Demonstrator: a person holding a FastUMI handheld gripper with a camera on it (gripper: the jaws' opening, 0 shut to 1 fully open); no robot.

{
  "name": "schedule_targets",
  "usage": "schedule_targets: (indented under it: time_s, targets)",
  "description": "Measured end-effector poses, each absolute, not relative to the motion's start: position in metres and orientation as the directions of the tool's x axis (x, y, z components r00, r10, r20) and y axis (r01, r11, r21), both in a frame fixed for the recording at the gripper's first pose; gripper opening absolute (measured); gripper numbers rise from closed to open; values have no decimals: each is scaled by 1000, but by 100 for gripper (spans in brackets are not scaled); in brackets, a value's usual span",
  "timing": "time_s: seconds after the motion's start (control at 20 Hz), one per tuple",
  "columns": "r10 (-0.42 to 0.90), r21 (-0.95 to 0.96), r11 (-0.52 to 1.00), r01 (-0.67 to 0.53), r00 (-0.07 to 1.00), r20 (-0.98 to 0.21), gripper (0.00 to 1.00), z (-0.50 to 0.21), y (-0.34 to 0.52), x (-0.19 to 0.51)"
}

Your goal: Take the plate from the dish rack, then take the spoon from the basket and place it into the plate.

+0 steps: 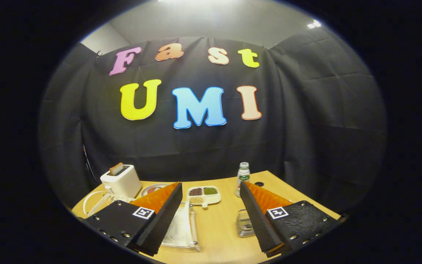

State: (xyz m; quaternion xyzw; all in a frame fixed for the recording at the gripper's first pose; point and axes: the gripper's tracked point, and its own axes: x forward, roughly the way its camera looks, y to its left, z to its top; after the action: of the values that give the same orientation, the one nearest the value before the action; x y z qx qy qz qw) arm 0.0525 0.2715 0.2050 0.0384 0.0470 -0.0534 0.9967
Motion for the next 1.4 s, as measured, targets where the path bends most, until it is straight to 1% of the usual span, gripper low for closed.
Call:
schedule_targets:
  time_s: [0.15,0.4,0.75,0.8,0.9,0.95,1.0,1.1,1.2,1.25,1.35,1.4]
  targets:
    - [-49,111,991,68,985,-165,96,185,314,78]
    - [14,125,992,30,941,-337,97,138,360,109]
    - [49,175,983,48,857,-513,93,92,393,135]
    - [50,177,983,55,841,-538,86,86,394,139]
    - [54,186,980,67,812,-581,84,74,398,144]
    - [51,185,980,75,803,-594,81,71,400,147]
    - [48,184,980,82,793,-608,74,69,400,149]
    - [43,174,981,88,771,-635,73,63,400,150]
    - [15,124,988,89,749,-662,37,60,396,152]
    - [-13,87,991,98,736,-676,37,55,393,152]
    - [-84,-3,993,115,708,-701,32,54,383,147]
    - [-96,-16,993,119,704,-704,28,62,387,145]
